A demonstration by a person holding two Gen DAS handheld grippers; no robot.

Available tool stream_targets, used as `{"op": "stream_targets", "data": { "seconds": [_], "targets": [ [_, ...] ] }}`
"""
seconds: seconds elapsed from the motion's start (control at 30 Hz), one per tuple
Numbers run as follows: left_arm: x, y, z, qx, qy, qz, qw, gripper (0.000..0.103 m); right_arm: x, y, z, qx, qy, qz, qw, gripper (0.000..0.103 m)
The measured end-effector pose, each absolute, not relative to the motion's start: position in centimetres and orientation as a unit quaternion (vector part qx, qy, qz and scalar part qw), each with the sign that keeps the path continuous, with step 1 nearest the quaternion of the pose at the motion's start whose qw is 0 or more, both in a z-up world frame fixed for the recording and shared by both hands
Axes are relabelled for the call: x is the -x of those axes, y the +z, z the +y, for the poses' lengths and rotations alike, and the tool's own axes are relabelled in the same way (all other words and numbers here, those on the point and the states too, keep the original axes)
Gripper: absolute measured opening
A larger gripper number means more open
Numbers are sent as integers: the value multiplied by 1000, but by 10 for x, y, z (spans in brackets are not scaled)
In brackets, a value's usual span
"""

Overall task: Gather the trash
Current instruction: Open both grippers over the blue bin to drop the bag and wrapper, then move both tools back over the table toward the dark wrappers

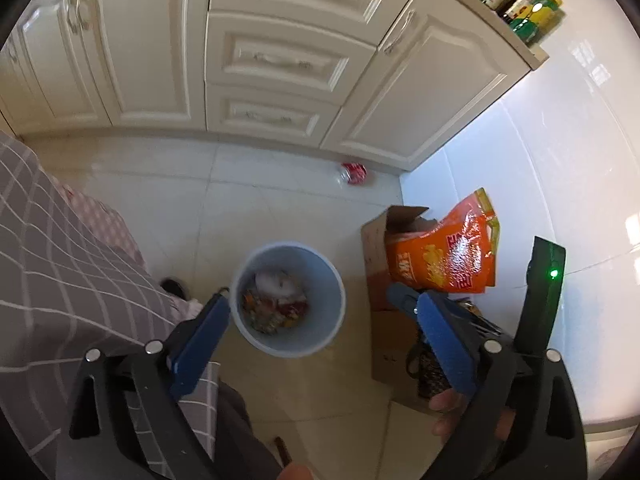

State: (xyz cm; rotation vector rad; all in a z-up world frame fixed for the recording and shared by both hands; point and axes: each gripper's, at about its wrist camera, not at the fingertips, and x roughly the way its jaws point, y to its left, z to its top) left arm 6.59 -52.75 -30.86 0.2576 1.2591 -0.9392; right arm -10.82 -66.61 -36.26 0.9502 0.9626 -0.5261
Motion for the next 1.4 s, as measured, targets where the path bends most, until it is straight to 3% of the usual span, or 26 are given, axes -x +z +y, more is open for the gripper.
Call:
{"op": "stream_targets", "data": {
  "seconds": [0.67,1.4],
  "targets": [
    [-52,-194,-450,-97,-443,452,768,95,88,-236,-622,-365,-227,377,821,96],
    [-92,-102,-251,-19,-353,341,871,95,-16,-117,-467,-257,-73,346,899,96]
  ]
}}
